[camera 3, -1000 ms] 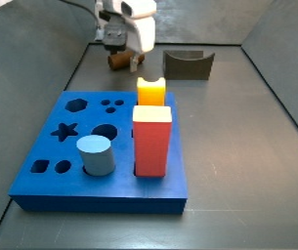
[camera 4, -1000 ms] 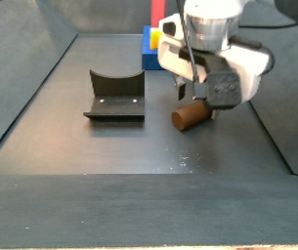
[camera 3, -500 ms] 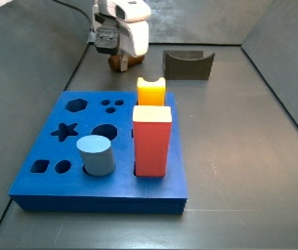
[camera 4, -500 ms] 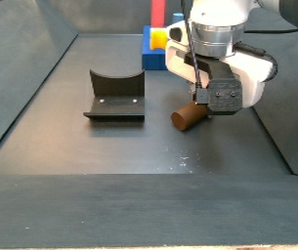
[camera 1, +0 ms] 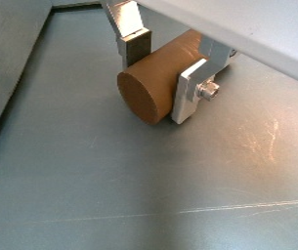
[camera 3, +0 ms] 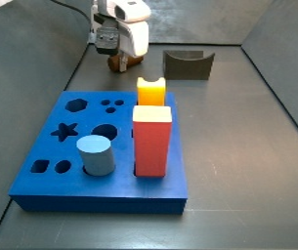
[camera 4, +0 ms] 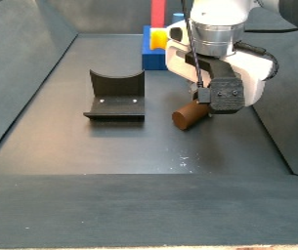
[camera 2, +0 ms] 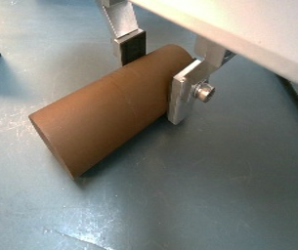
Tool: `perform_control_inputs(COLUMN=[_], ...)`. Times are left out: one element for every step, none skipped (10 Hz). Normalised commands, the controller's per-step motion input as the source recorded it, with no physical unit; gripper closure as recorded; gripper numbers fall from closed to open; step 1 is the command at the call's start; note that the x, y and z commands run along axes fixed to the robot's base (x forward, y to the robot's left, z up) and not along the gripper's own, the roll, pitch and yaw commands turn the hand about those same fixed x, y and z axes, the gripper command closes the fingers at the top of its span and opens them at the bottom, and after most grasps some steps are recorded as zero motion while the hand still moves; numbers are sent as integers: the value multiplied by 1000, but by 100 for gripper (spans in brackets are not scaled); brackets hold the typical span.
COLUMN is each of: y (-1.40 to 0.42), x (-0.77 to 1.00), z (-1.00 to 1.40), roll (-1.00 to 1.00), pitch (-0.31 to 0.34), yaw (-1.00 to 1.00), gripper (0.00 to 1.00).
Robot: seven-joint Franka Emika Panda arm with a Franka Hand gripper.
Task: Pick up the round object. Move up. Place the round object on the fixture. Regrasp the round object. Move to above the board. Insert the round object.
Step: Pick up the round object, then move up.
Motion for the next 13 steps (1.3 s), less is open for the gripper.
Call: perform_control_inputs(y=[0,0,0,0,0,0,-21,-23,-18,-10,-5,-1,2], x=[0,0,0,0,0,0,-27,-49,-45,-33,-27,-27,-28], z=[0,0,0,0,0,1000,1000,879,802,630,490,344,197], roll=[0,0,0,0,0,0,-9,-6,-3,7,13,20,28], pitch=[0,0,0,0,0,0,37,54,61,59,65,62,58], yaw=[0,0,0,0,0,0,-10,-13,-13,-15,-17,-18,-19], gripper=[100,100,100,100,100,100,100,100,100,100,100,100,100])
